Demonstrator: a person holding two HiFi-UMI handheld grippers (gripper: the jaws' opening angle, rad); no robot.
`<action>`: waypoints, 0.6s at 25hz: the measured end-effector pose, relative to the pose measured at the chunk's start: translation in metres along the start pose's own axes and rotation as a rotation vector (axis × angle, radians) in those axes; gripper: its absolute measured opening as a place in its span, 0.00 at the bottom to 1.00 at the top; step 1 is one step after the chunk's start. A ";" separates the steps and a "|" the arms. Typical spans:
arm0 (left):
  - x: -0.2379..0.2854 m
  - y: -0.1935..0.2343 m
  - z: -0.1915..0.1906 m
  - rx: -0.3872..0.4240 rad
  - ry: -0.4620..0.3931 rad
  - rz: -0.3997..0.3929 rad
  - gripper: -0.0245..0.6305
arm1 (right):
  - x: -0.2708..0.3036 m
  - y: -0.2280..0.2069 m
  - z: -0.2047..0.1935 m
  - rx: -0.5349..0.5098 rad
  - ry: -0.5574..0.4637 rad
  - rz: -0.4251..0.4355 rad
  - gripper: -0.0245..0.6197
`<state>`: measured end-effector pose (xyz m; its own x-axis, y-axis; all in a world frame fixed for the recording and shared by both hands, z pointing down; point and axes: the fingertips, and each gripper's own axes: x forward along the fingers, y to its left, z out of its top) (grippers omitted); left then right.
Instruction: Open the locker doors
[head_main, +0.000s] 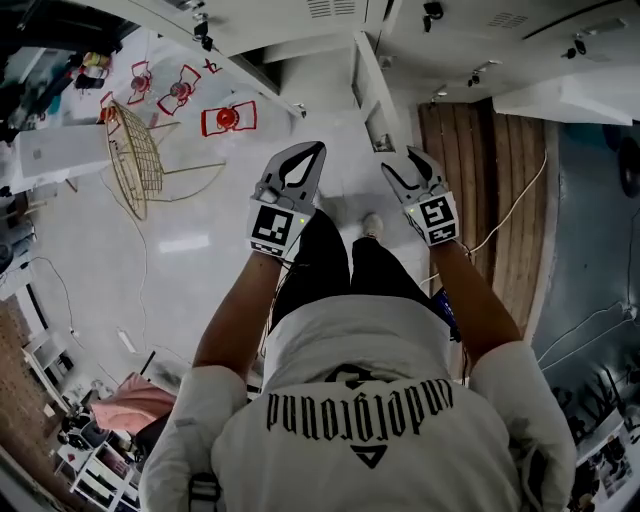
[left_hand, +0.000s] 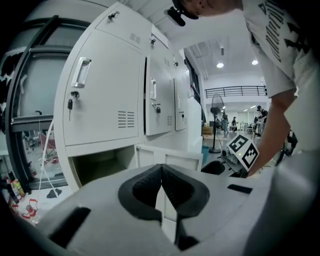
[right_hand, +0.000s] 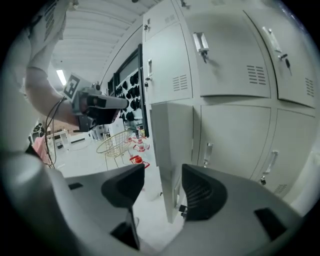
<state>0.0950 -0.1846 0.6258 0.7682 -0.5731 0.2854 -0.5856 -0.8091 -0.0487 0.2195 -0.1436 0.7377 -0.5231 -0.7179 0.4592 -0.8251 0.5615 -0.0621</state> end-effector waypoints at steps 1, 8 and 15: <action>-0.005 0.000 0.010 0.008 -0.009 0.005 0.05 | -0.008 0.001 0.011 -0.004 -0.011 0.001 0.42; -0.042 0.009 0.061 0.033 -0.044 0.106 0.05 | -0.063 0.012 0.093 -0.044 -0.124 0.030 0.50; -0.080 0.004 0.145 0.039 -0.140 0.178 0.05 | -0.102 0.022 0.185 -0.077 -0.184 0.064 0.51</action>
<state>0.0684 -0.1611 0.4636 0.6837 -0.7175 0.1333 -0.7067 -0.6965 -0.1240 0.2150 -0.1343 0.5257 -0.6097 -0.7391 0.2864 -0.7741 0.6328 -0.0150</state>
